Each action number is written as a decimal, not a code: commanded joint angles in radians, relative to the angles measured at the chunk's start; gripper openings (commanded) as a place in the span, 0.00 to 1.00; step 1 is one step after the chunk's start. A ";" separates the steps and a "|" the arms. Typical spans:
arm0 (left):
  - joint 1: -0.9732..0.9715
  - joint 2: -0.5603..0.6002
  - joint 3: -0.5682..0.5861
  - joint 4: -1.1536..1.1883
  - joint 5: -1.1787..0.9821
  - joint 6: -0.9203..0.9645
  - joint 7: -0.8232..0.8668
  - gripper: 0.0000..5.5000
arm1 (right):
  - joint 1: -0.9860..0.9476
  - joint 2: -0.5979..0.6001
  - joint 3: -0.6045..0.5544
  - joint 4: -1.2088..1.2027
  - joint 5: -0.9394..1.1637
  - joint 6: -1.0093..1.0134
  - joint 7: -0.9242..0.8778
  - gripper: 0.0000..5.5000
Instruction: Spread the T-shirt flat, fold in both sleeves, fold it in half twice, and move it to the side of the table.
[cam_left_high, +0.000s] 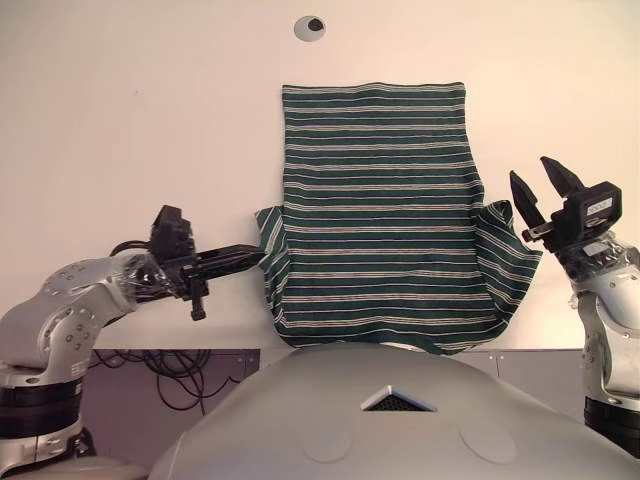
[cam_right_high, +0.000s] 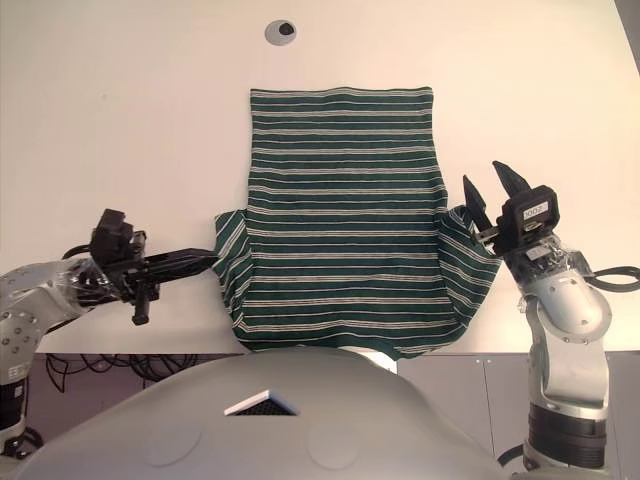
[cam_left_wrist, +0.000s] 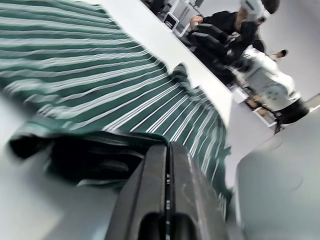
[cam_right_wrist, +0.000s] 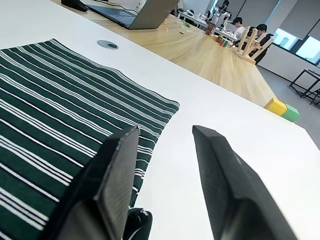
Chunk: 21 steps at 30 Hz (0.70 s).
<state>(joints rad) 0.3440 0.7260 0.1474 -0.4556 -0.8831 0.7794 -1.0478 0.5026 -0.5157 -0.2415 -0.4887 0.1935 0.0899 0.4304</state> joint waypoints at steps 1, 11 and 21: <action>-0.055 -0.054 -0.100 -0.004 0.021 0.022 0.059 0.01 | 0.000 0.019 -0.020 0.012 0.003 -0.002 -0.003 0.36; -0.202 -0.218 -0.334 0.128 0.142 0.020 0.199 0.04 | 0.155 -0.031 -0.287 0.080 0.356 0.274 0.132 0.36; -0.164 -0.242 -0.320 0.143 0.170 -0.010 0.229 0.31 | 0.225 -0.063 -0.353 0.172 0.615 0.683 0.216 0.36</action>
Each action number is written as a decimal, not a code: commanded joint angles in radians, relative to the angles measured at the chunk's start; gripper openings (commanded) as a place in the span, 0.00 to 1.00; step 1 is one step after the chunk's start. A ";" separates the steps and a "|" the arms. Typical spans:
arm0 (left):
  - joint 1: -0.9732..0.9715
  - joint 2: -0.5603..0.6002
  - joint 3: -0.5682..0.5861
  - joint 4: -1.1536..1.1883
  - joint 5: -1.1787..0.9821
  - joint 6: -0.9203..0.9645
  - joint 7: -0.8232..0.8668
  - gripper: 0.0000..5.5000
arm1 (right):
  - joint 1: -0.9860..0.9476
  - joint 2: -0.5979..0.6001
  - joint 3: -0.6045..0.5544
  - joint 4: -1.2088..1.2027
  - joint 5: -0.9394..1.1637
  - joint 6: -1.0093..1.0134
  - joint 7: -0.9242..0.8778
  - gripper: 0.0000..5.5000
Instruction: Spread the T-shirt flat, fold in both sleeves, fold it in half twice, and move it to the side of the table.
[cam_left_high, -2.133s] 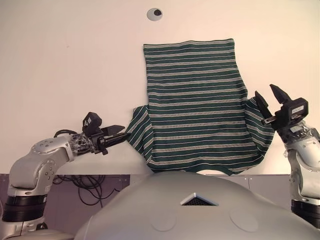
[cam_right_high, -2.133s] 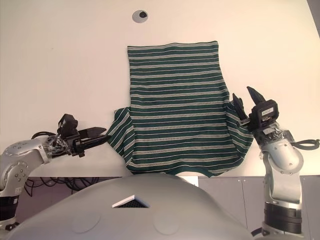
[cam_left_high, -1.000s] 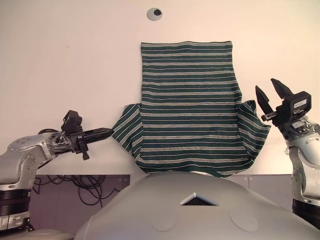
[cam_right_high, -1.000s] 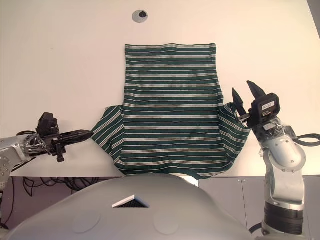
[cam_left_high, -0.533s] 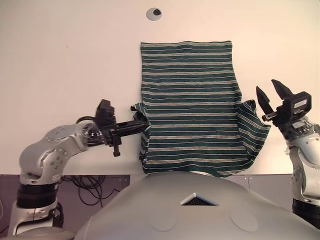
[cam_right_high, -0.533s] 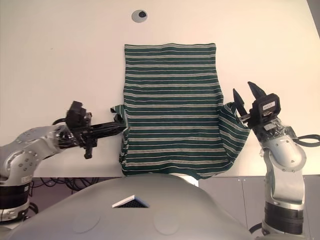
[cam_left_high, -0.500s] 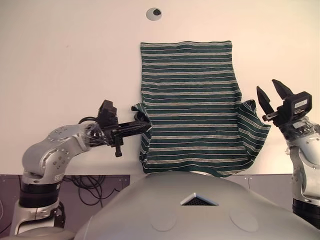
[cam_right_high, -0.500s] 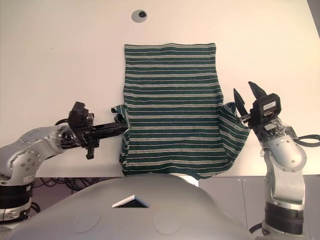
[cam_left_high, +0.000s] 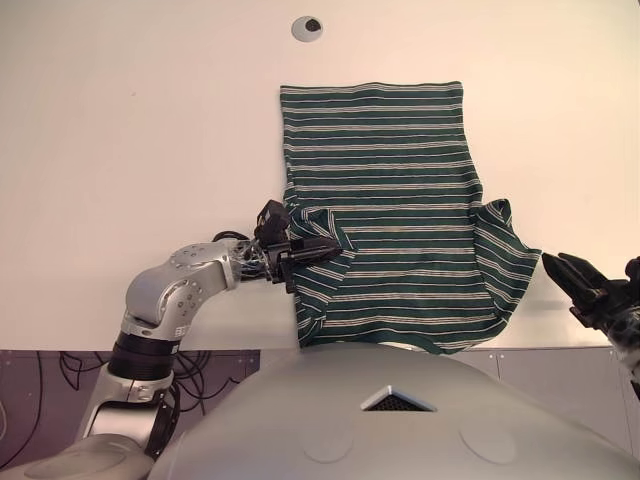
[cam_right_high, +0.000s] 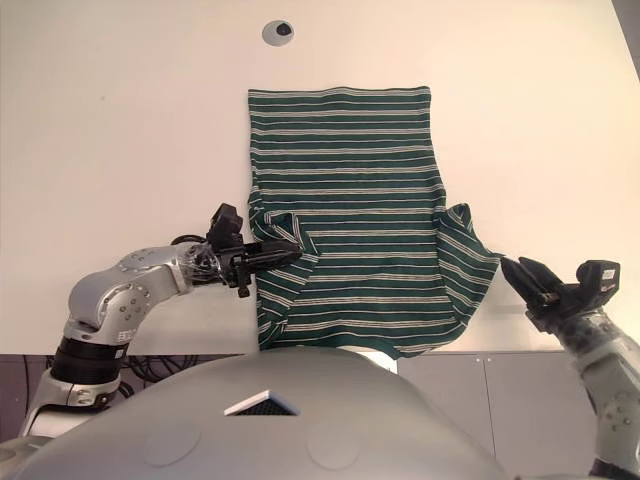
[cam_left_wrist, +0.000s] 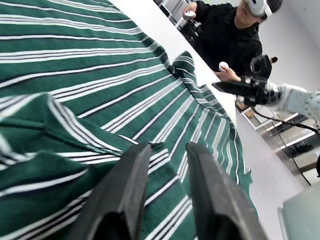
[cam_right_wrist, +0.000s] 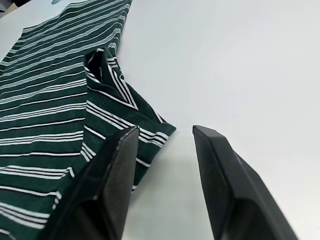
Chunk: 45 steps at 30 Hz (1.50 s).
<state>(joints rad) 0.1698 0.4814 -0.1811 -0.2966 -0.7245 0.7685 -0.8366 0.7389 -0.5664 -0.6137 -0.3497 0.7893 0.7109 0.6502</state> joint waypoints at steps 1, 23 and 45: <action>0.011 0.001 0.011 -0.023 0.015 0.002 0.029 0.34 | -0.018 -0.009 0.026 0.044 0.018 0.077 -0.006 0.36; 0.339 0.201 0.154 -0.301 0.201 -0.486 -0.207 0.37 | -0.039 0.048 -0.007 -0.077 0.133 0.143 -0.032 0.01; 0.332 0.369 -0.020 0.168 0.871 -1.582 -0.139 0.37 | 0.008 0.025 0.369 -0.328 -0.185 -0.116 0.060 0.01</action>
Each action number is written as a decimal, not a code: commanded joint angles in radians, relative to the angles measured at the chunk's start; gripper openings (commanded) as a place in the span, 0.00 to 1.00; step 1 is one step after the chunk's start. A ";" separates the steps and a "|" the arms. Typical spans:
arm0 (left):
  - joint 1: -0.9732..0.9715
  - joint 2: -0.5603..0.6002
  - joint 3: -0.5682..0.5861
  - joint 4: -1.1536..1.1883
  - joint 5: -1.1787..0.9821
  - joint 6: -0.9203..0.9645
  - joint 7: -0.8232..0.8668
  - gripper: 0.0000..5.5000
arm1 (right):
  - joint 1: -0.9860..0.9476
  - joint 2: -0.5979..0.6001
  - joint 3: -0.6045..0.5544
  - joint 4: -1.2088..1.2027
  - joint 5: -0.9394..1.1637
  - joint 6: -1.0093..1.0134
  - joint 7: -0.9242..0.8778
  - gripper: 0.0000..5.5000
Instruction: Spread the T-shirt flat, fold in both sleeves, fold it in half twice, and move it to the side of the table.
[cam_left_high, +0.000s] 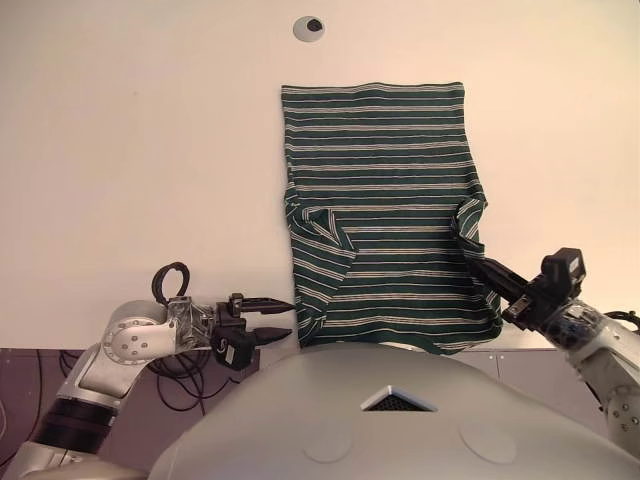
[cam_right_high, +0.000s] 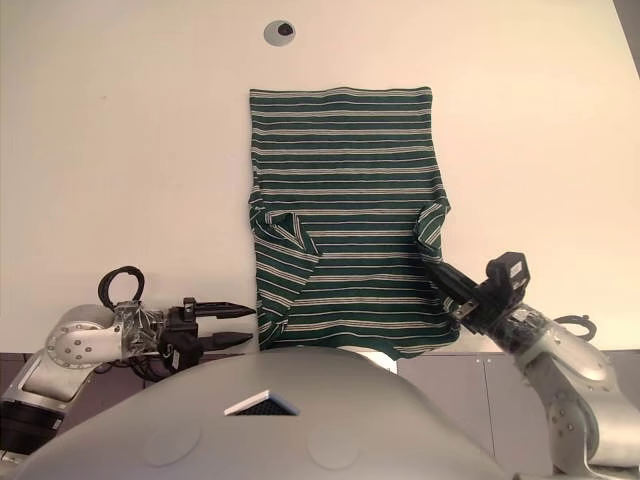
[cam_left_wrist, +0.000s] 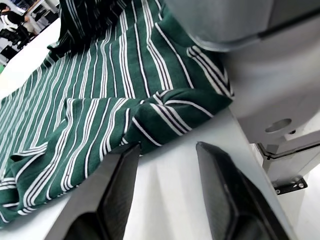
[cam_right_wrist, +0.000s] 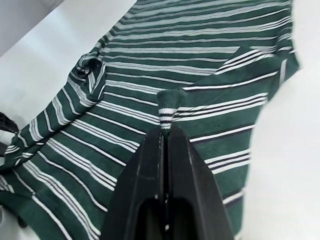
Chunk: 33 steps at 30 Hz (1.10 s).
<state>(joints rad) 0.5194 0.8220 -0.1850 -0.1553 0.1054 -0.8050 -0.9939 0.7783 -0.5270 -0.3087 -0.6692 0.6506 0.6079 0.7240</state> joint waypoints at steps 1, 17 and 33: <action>-0.022 0.031 -0.022 0.030 0.045 -0.013 0.026 0.37 | -0.038 -0.015 0.075 -0.006 -0.052 -0.016 -0.015 0.04; -0.075 0.020 -0.133 0.119 0.177 -0.177 0.182 0.37 | -0.062 -0.060 -0.262 0.086 0.037 -0.272 0.205 0.30; -0.147 0.024 -0.195 0.239 0.370 -0.306 0.331 0.27 | -0.088 -0.279 -0.163 0.803 -0.887 -1.642 0.276 0.30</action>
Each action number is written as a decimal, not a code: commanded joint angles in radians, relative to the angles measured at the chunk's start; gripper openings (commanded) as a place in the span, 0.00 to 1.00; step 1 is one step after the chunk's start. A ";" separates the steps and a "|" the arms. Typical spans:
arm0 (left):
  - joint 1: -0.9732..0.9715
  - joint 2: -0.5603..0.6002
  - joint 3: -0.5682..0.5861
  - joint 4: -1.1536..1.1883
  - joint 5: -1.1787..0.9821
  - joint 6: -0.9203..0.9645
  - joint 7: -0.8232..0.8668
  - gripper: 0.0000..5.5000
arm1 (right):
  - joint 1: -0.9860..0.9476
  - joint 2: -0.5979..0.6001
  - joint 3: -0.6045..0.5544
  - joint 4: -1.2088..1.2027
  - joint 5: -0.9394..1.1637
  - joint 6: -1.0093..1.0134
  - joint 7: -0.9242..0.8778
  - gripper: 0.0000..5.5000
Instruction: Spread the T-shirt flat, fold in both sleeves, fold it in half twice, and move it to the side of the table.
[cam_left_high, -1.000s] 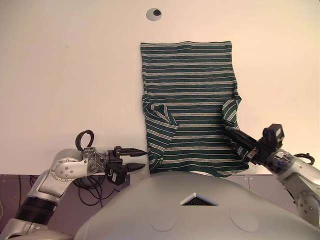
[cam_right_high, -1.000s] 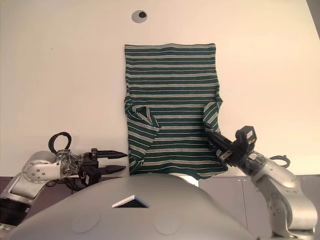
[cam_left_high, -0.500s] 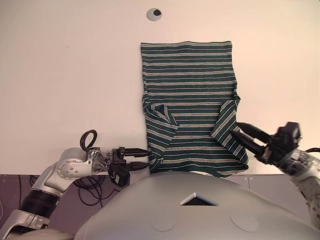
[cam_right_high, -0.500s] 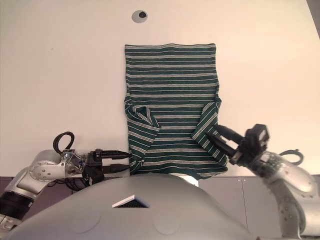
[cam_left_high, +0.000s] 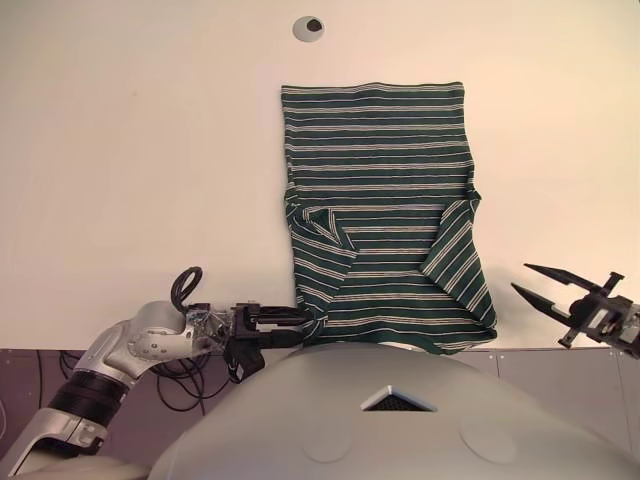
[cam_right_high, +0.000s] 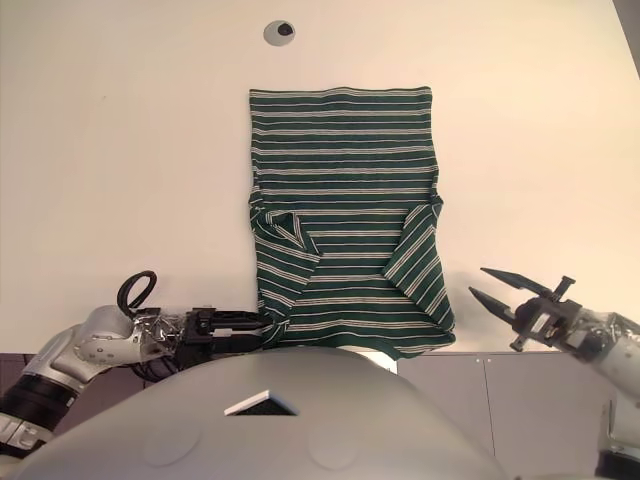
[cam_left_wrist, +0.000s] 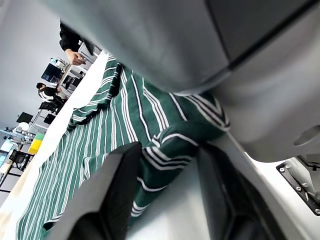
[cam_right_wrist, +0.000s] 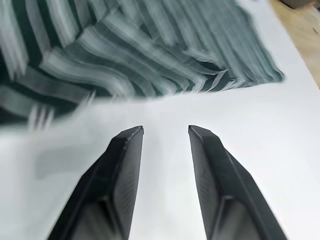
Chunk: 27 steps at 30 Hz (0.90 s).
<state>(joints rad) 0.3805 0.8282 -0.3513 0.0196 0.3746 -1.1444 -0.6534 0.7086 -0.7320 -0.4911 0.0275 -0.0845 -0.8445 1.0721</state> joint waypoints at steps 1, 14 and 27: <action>-0.011 0.018 -0.034 0.067 0.105 0.033 -0.007 0.27 | -0.019 -0.085 0.037 0.123 -0.187 -0.233 -0.096 0.30; -0.030 0.043 -0.085 0.066 0.090 0.061 0.018 0.06 | -0.029 -0.104 0.173 0.140 -0.433 -0.517 -0.377 0.30; -0.023 0.053 -0.092 0.034 0.071 0.083 0.019 0.00 | -0.008 -0.124 0.230 0.120 -0.451 -0.449 -0.557 0.15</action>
<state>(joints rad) 0.3288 0.8672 -0.4062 0.0050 0.3599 -1.1494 -0.5936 0.6879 -0.8376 -0.2748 0.1394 -0.5535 -1.3328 0.5228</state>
